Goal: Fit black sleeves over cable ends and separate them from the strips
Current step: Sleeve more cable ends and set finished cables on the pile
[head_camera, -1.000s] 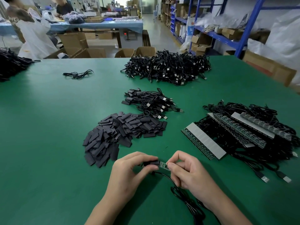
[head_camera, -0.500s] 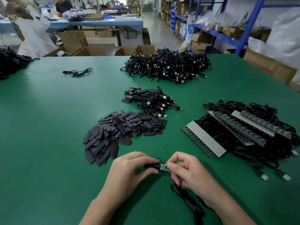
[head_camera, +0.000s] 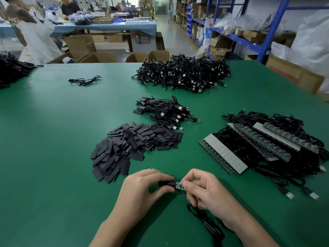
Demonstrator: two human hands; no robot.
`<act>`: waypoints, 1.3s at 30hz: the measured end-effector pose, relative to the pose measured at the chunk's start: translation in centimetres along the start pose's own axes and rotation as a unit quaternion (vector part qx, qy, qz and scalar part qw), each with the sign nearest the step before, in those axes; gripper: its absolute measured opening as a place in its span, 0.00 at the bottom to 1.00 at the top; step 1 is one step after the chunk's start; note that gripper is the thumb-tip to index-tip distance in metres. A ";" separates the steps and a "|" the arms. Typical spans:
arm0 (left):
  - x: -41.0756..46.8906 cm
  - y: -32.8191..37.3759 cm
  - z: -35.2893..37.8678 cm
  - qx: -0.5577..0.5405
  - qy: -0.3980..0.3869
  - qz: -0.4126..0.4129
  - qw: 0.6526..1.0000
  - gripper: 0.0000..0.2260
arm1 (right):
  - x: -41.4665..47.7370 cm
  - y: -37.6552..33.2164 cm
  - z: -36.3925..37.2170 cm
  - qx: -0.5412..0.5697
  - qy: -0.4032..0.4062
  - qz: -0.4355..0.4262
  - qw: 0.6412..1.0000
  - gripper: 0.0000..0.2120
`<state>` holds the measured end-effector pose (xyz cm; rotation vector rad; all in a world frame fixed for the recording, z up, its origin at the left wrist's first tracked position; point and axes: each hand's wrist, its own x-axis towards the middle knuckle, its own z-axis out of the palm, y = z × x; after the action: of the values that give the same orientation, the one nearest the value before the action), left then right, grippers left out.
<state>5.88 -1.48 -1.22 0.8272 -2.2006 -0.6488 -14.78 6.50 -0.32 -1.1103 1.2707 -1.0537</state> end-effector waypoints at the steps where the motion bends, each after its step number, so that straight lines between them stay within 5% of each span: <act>1: 0.0 0.1 0.0 0.002 -0.006 0.006 1.000 0.11 | 0.0 0.0 0.0 -0.003 -0.003 -0.002 1.000 0.06; 14: 0.0 0.5 0.0 0.017 0.009 0.014 1.000 0.11 | -0.5 -0.5 -0.9 -0.172 0.040 -0.028 0.984 0.06; 39: -0.2 0.4 0.8 0.001 0.029 0.103 0.994 0.09 | -0.6 -1.1 -1.0 -0.038 -0.009 0.014 0.999 0.03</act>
<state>5.20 -0.91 -1.53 0.6026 -2.1976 -0.5148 -15.75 6.83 0.83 -1.1536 1.3186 -0.9784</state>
